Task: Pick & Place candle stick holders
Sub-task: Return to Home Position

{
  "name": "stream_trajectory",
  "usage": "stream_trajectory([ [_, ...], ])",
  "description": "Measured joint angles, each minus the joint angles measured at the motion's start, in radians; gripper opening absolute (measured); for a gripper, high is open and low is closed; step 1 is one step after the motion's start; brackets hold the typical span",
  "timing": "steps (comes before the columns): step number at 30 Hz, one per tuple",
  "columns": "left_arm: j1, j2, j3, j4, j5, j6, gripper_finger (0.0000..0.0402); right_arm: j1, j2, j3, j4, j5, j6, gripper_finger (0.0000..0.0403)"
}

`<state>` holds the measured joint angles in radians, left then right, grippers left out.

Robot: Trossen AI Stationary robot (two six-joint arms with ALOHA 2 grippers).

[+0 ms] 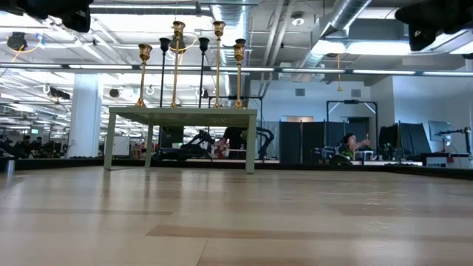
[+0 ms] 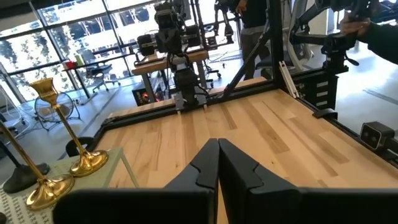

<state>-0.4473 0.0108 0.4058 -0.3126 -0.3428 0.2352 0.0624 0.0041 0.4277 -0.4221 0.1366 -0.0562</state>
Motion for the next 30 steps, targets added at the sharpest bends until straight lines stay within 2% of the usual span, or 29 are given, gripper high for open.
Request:
stream_trajectory([
  [10, 0.0, 0.0, -0.133, 0.04, 0.058, 0.001, 0.0006, 0.002, -0.001, -0.224, 0.225, -0.005, 0.01, 0.0],
  [17, 0.0, 0.0, -0.26, 0.172, -0.037, -0.003, 0.0007, 0.002, -0.001, -0.357, 0.272, -0.008, 0.07, 0.0],
  [22, 0.0, 0.0, -0.326, 0.221, -0.105, -0.026, 0.0006, 0.002, 0.0, -0.368, 0.299, -0.053, 0.04, 0.0],
  [30, 0.0, 0.01, -0.352, 0.235, -0.115, -0.058, 0.0006, 0.002, 0.009, -0.367, 0.291, -0.065, -0.013, 0.0],
])
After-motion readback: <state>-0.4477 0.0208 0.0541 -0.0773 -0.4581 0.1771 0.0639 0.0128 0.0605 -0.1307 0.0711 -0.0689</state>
